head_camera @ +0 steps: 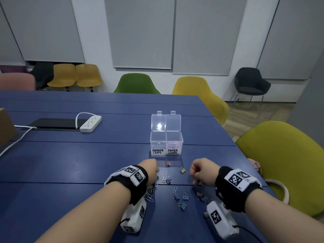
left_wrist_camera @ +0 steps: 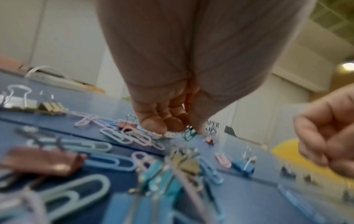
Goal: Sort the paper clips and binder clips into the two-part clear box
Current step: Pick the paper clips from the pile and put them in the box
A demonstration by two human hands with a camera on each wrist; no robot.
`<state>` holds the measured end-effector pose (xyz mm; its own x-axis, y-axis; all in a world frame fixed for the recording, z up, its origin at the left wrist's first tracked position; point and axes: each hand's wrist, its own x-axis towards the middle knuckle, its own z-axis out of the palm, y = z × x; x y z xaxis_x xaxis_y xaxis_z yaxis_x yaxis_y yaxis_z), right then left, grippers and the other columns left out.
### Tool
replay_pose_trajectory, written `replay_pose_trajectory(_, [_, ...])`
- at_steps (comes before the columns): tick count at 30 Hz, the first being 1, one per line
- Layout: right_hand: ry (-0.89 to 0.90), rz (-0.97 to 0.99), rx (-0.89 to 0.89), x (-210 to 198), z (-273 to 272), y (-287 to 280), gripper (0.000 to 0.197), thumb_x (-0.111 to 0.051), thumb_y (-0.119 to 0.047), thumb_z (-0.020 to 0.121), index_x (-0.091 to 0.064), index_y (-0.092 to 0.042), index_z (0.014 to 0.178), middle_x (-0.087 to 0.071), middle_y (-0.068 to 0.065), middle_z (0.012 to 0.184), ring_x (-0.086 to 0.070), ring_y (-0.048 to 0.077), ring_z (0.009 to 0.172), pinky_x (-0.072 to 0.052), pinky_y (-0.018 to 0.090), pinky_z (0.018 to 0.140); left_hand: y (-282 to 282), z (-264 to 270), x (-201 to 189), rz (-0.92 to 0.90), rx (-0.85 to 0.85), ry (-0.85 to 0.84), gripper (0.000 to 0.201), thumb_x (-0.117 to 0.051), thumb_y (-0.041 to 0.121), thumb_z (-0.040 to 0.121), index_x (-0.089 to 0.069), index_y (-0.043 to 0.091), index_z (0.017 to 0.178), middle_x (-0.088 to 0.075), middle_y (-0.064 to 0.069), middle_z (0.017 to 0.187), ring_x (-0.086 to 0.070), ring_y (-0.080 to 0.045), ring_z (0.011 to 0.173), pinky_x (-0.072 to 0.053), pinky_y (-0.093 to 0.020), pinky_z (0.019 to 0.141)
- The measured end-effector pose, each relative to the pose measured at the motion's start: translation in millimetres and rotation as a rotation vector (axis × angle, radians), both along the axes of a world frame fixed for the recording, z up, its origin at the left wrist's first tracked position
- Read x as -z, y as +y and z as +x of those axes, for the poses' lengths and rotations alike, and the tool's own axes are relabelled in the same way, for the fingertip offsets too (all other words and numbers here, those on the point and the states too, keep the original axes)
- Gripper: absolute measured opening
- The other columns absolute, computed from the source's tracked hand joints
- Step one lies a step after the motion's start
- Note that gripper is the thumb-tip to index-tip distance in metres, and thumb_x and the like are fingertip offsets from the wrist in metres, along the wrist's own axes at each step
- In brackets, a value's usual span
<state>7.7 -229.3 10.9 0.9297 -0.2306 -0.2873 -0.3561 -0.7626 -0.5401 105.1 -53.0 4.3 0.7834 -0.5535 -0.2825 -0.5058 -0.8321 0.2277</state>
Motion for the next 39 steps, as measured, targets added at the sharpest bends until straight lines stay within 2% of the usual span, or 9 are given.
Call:
replay_pose_trajectory(3, [0.039, -0.109, -0.039, -2.4, 7.6, 12.7, 0.033, -0.033, 0.006, 0.083, -0.047, -0.018, 0.066, -0.060, 0.006, 0.086, -0.057, 0.021, 0.078, -0.044, 0.022, 0.070, 9.1, 6.2, -0.5, -0.376, -0.132, 0.145, 0.014, -0.047, 0.008, 0.095, -0.058, 0.016, 0.092, -0.055, -0.001, 0.087, -0.052, -0.013, 0.075, -0.045, -0.020, 0.069])
replay_pose_trajectory(6, [0.097, -0.275, -0.155, -4.0, 15.2, 34.6, 0.019, -0.039, -0.005, 0.091, -0.054, -0.016, 0.087, -0.064, 0.012, 0.115, -0.058, 0.028, 0.108, -0.044, 0.027, 0.088, 20.5, 9.0, 3.3, -1.004, -0.471, 0.675, 0.018, -0.045, 0.003, 0.098, -0.058, 0.004, 0.085, -0.049, -0.006, 0.074, -0.046, -0.013, 0.062, -0.050, -0.025, 0.059])
replay_pose_trajectory(9, [0.162, -0.385, -0.249, 1.9, 22.6, 52.8, 0.019, -0.055, -0.019, 0.089, -0.061, -0.009, 0.104, -0.064, 0.012, 0.118, -0.060, 0.027, 0.105, -0.048, 0.030, 0.087, 31.3, 13.4, 5.9, -1.319, -0.748, 1.033, 0.022, -0.040, 0.002, 0.098, -0.055, 0.002, 0.082, -0.047, -0.011, 0.072, -0.045, -0.017, 0.063, -0.052, -0.021, 0.045])
replay_pose_trajectory(11, [0.210, -0.455, -0.262, 2.8, 27.8, 62.6, 0.026, -0.063, -0.028, 0.088, -0.060, -0.003, 0.096, -0.065, 0.013, 0.112, -0.058, 0.025, 0.091, -0.049, 0.030, 0.081, 38.7, 14.1, 5.2, -1.407, -0.830, 1.136, 0.023, -0.036, 0.003, 0.095, -0.052, 0.001, 0.080, -0.044, -0.010, 0.070, -0.044, -0.018, 0.061, -0.051, -0.022, 0.042])
replay_pose_trajectory(13, [0.253, -0.526, -0.272, 0.2, 31.5, 70.9, 0.029, -0.062, -0.028, 0.089, -0.052, -0.003, 0.080, -0.061, 0.013, 0.104, -0.055, 0.023, 0.088, -0.049, 0.030, 0.079, 44.3, 13.1, 5.1, -1.442, -0.860, 1.185, 0.020, -0.034, 0.007, 0.091, -0.050, 0.002, 0.080, -0.042, -0.010, 0.071, -0.043, -0.019, 0.060, -0.047, -0.023, 0.041])
replay_pose_trajectory(17, [0.267, -0.581, -0.247, -2.7, 36.1, 80.6, 0.042, -0.059, -0.017, 0.092, -0.050, 0.004, 0.127, -0.058, 0.015, 0.129, -0.057, 0.029, 0.119, -0.048, 0.030, 0.094, 49.7, 10.3, 7.4, -1.413, -0.839, 1.274, 0.025, -0.037, 0.017, 0.094, -0.044, 0.007, 0.072, -0.039, -0.008, 0.064, -0.041, -0.017, 0.048, -0.040, -0.019, 0.038])
replay_pose_trajectory(23, [0.259, -0.598, -0.194, -1.1, 37.8, 87.9, 0.051, -0.057, -0.013, 0.092, -0.039, 0.007, 0.135, -0.054, 0.018, 0.134, -0.054, 0.031, 0.123, -0.046, 0.032, 0.097, 50.2, 5.5, 7.7, -1.438, -0.863, 1.421, 0.030, -0.030, 0.012, 0.099, -0.043, 0.008, 0.072, -0.041, -0.003, 0.048, -0.037, -0.012, 0.031, -0.028, -0.013, 0.031])
replay_pose_trajectory(33, [0.279, -0.609, -0.205, -0.7, 23.9, 105.4, 0.039, -0.052, -0.014, 0.094, -0.051, 0.002, 0.130, -0.054, 0.015, 0.135, -0.054, 0.030, 0.124, -0.045, 0.032, 0.098, 69.3, -6.5, -2.3, -1.479, -0.956, 1.183, 0.016, -0.033, -0.002, 0.095, -0.048, 0.000, 0.089, -0.044, -0.009, 0.075, -0.044, -0.015, 0.061, -0.045, -0.017, 0.040])
replay_pose_trajectory(39, [0.234, -0.626, -0.224, 2.5, 16.3, 108.3, 0.031, -0.052, -0.009, 0.093, -0.056, 0.002, 0.121, -0.060, 0.018, 0.125, -0.060, 0.032, 0.114, -0.050, 0.034, 0.090, 85.5, -13.0, 1.2, -1.332, -0.859, 1.033, 0.018, -0.031, -0.002, 0.095, -0.048, 0.003, 0.093, -0.042, -0.005, 0.069, -0.032, -0.010, 0.051, -0.025, -0.014, 0.031])
